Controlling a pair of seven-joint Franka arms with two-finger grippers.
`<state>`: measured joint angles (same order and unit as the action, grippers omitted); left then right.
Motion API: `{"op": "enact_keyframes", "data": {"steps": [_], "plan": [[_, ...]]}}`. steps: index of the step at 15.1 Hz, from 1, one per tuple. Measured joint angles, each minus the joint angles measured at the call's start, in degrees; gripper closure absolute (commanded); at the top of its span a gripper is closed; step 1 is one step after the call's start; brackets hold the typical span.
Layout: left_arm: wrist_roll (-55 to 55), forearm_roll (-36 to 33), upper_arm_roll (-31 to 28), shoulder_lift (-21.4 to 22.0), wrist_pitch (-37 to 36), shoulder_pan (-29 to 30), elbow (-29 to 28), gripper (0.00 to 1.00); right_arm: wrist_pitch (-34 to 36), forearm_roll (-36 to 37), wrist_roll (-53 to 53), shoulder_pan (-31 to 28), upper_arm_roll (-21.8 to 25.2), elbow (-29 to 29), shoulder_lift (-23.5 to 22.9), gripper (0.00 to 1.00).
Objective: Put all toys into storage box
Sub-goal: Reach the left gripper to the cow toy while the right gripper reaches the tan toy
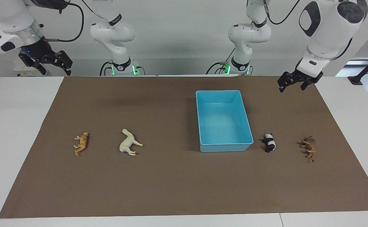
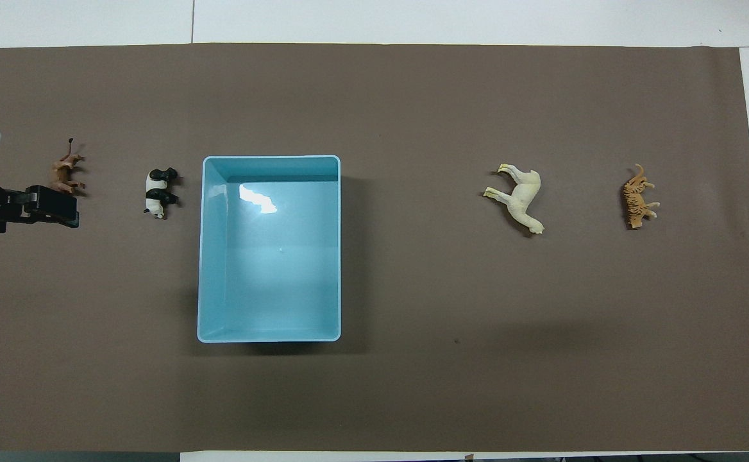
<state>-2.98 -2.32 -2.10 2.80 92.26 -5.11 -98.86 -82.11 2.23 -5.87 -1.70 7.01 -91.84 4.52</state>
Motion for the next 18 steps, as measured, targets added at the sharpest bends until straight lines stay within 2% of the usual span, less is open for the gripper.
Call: {"op": "enact_keyframes", "data": {"steps": [11, 15, 18], "plan": [[0.02, 0.00, 0.25, -0.01, 4.10, -0.52, -0.31, 0.00, -0.29, 0.00, 0.00, -0.25, 0.00, -0.69, 0.15, 0.00], [0.02, 0.00, 0.34, -0.19, 14.99, -0.59, -4.90, 0.00, -8.58, 0.00, -0.22, -0.35, 0.00, -6.39, 0.44, 0.00], [0.03, 0.00, 0.34, -2.86, 22.57, -0.59, -8.94, 0.00, -16.21, 0.00, -0.22, -0.83, 0.00, -12.02, -2.41, 0.00]]}}
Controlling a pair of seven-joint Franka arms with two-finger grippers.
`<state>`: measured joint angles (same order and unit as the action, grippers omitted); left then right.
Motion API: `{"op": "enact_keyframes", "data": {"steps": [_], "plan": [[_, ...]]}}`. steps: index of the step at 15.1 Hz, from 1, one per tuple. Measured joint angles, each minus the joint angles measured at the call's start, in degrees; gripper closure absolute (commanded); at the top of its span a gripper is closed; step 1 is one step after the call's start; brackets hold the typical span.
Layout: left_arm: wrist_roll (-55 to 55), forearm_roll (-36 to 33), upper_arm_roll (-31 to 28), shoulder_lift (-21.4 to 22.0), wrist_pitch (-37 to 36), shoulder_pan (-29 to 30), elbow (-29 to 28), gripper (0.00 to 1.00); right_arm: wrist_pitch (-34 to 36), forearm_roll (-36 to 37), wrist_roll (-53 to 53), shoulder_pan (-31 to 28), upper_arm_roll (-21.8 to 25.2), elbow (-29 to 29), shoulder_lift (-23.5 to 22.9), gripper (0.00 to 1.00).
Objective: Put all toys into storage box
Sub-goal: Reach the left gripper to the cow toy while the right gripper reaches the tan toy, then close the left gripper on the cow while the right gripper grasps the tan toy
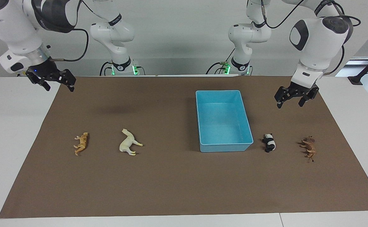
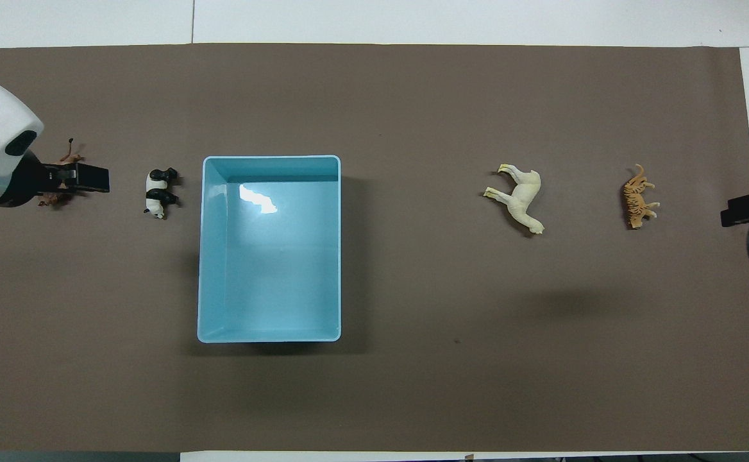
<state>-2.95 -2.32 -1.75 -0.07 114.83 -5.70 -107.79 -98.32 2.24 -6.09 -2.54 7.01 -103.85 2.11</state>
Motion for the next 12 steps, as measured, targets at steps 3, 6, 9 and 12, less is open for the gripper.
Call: {"op": "enact_keyframes", "data": {"steps": [3, 6, 9, 12], "plan": [[0.00, 0.00, 0.01, -4.90, 10.82, 0.00, -4.90, 0.00, -8.47, 0.00, 0.00, -0.29, 0.00, -3.54, -6.17, 0.00], [-0.03, 0.01, 0.00, -9.54, 21.77, 0.00, -9.48, 0.00, -18.92, 0.00, -0.04, -0.40, 0.00, -7.11, -11.67, 0.00], [-0.03, 0.01, 0.00, -12.02, 26.26, 0.00, -9.72, 0.00, -26.30, 0.00, -0.06, -0.40, -0.02, -9.36, -14.72, 0.00], [-0.03, 0.01, 0.06, -13.91, 27.89, -0.03, -9.74, 0.00, -29.87, 0.00, -0.07, -0.40, -0.02, -9.67, -17.60, 0.00]]}}
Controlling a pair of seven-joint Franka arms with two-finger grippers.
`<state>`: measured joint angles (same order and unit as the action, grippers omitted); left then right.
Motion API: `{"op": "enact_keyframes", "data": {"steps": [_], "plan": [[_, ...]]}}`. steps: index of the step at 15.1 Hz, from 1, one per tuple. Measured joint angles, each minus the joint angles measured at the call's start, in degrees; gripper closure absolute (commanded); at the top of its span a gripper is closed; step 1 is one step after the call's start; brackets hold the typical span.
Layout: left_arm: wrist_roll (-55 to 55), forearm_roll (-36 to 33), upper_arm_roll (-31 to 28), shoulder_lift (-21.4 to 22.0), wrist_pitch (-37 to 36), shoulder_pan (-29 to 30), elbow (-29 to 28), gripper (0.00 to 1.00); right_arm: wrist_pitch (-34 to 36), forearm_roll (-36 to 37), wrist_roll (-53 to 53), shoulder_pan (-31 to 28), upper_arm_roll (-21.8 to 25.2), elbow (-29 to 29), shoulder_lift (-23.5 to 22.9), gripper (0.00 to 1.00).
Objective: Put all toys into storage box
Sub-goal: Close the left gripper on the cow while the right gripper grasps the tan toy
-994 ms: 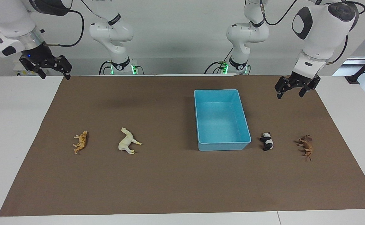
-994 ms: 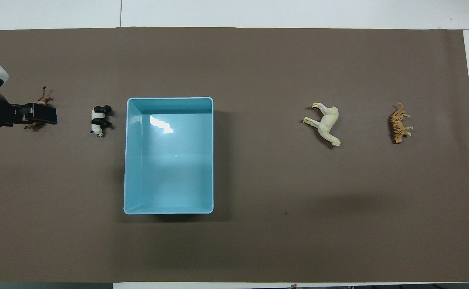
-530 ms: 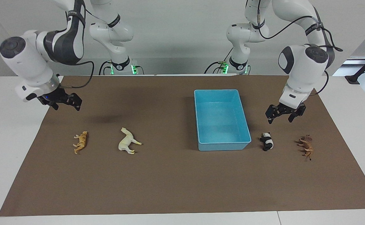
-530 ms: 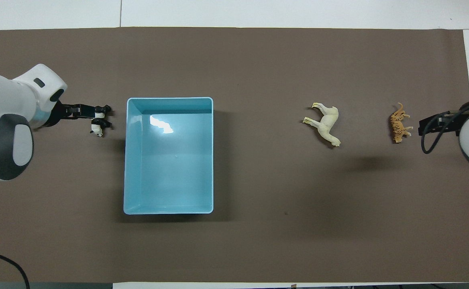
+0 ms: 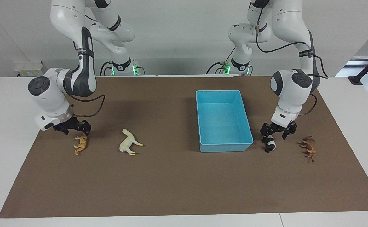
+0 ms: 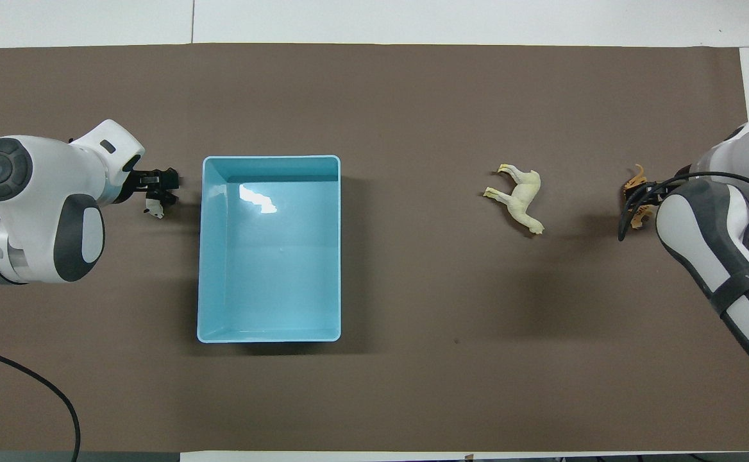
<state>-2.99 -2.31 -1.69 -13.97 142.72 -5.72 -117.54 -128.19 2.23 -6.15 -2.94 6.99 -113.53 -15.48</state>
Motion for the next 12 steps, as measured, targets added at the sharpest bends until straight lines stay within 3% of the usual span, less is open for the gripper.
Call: {"op": "enact_keyframes", "data": {"steps": [5, 6, 9, 10, 12], "plan": [[0.00, 0.00, 0.18, -2.49, 1.65, -0.38, -0.08, 0.00, -3.62, 0.00, 0.00, 0.10, -0.10, -0.05, -3.11, 0.00], [0.00, 0.00, 0.18, -2.57, 1.66, -0.45, -0.18, 0.06, -4.04, 0.00, 0.00, 0.11, -0.18, -0.06, -3.39, 0.00], [-0.25, 0.00, 0.17, -2.59, 1.74, -0.55, -0.79, 0.86, -5.49, 0.00, 0.00, 0.11, -0.24, -0.12, -4.20, 0.02], [-0.65, 0.00, 0.17, -2.59, 1.76, -0.55, -0.88, 1.00, -5.82, 0.00, 0.00, 0.11, -0.24, -0.18, -4.48, 0.13], [-1.27, 0.00, 0.13, -2.59, 1.83, -0.55, -0.95, 1.00, -6.38, 0.00, -0.01, 0.08, -0.23, -0.45, -4.91, 0.90]]}}
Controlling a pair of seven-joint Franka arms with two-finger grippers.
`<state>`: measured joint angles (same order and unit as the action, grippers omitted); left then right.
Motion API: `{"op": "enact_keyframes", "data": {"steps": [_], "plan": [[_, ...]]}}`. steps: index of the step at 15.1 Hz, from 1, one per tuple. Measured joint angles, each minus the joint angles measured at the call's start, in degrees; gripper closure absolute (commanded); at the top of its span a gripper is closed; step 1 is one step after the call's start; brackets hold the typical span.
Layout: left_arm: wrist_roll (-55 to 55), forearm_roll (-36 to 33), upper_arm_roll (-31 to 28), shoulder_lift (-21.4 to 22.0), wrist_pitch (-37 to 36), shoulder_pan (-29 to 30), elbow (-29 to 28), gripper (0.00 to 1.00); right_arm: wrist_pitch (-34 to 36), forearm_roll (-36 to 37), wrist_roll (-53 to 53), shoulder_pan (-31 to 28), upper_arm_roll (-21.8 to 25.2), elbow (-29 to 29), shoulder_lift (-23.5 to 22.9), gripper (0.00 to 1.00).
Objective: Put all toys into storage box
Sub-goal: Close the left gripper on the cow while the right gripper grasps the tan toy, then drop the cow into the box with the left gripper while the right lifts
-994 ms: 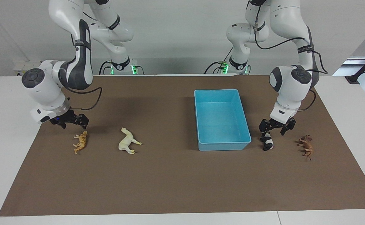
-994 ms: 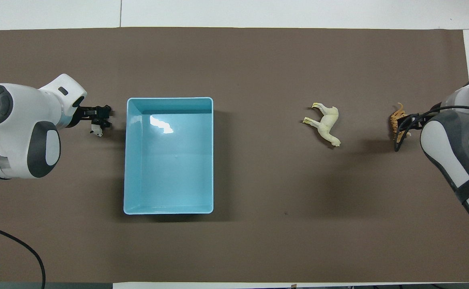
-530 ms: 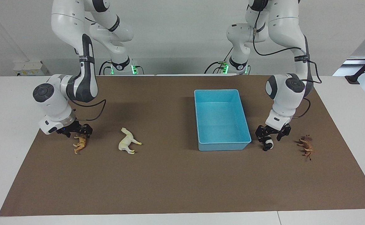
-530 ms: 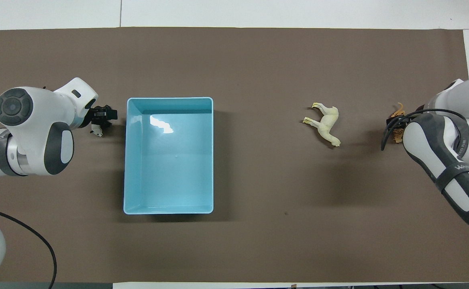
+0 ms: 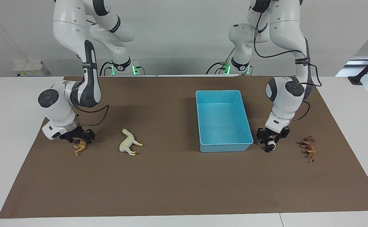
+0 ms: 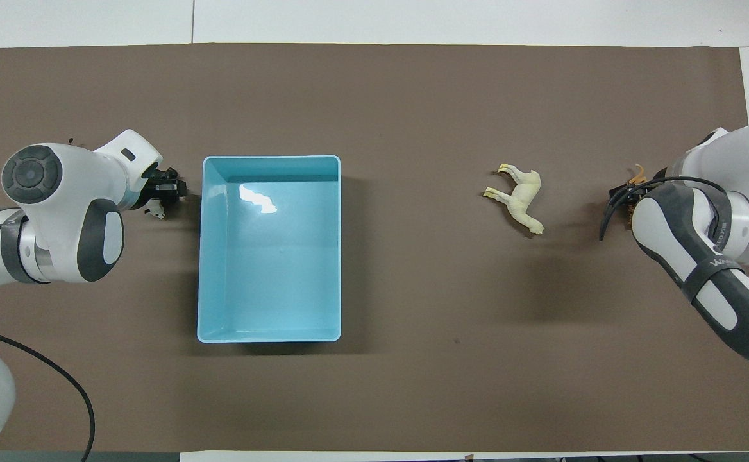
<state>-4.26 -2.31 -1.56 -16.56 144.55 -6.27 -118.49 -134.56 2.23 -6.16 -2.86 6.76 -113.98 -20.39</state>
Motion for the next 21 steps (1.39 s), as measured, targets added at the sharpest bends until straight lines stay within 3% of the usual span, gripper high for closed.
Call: {"op": "enact_keyframes", "data": {"steps": [1, 6, 8, 11, 14, 15, 16, 17, 21], "plan": [[-0.16, 0.00, -0.02, 0.15, 0.09, 0.00, 0.01, 1.00, -0.16, 0.00, 0.00, -0.03, 0.01, -0.13, -0.13, 1.00], [-0.38, 0.02, -0.39, 0.25, -2.88, 0.04, 2.78, 1.00, 0.00, -0.05, 0.00, -0.06, -0.11, -0.03, 0.41, 1.00], [-0.58, 0.86, -0.40, 0.62, -13.01, 0.03, 10.44, 1.00, 2.21, -0.05, 0.00, -0.17, -0.08, 0.77, 0.63, 1.00], [-4.81, 3.32, 0.30, 2.11, -27.45, -0.38, 23.56, 1.00, 11.94, -0.04, 0.00, -0.28, -0.08, 5.05, 3.43, 1.00], [-14.60, 3.43, 1.65, 4.28, -33.44, -5.11, 27.14, 1.00, 22.77, -0.04, 0.00, -0.25, -0.15, 9.23, 9.55, 1.00], [-17.55, 3.43, 1.83, 4.91, -35.27, -7.58, 26.95, 0.91, 26.73, -0.04, 0.00, -0.18, -0.30, 10.93, 11.54, 1.00], [-20.71, 3.42, 1.93, 5.46, -36.35, -10.00, 26.21, 0.14, 30.88, -0.04, 0.00, -0.07, -0.46, 12.98, 13.21, 1.00], [-23.60, 3.41, 2.02, 5.96, -36.60, -12.25, 24.94, 0.00, 34.58, -0.04, 0.00, 0.05, -0.58, 15.03, 14.54, 1.00], [-27.20, 3.31, 1.81, 7.49, -36.53, -15.77, 20.50, 0.00, 40.63, -0.04, 0.00, 0.15, -0.72, 18.31, 17.77, 1.00]]}}
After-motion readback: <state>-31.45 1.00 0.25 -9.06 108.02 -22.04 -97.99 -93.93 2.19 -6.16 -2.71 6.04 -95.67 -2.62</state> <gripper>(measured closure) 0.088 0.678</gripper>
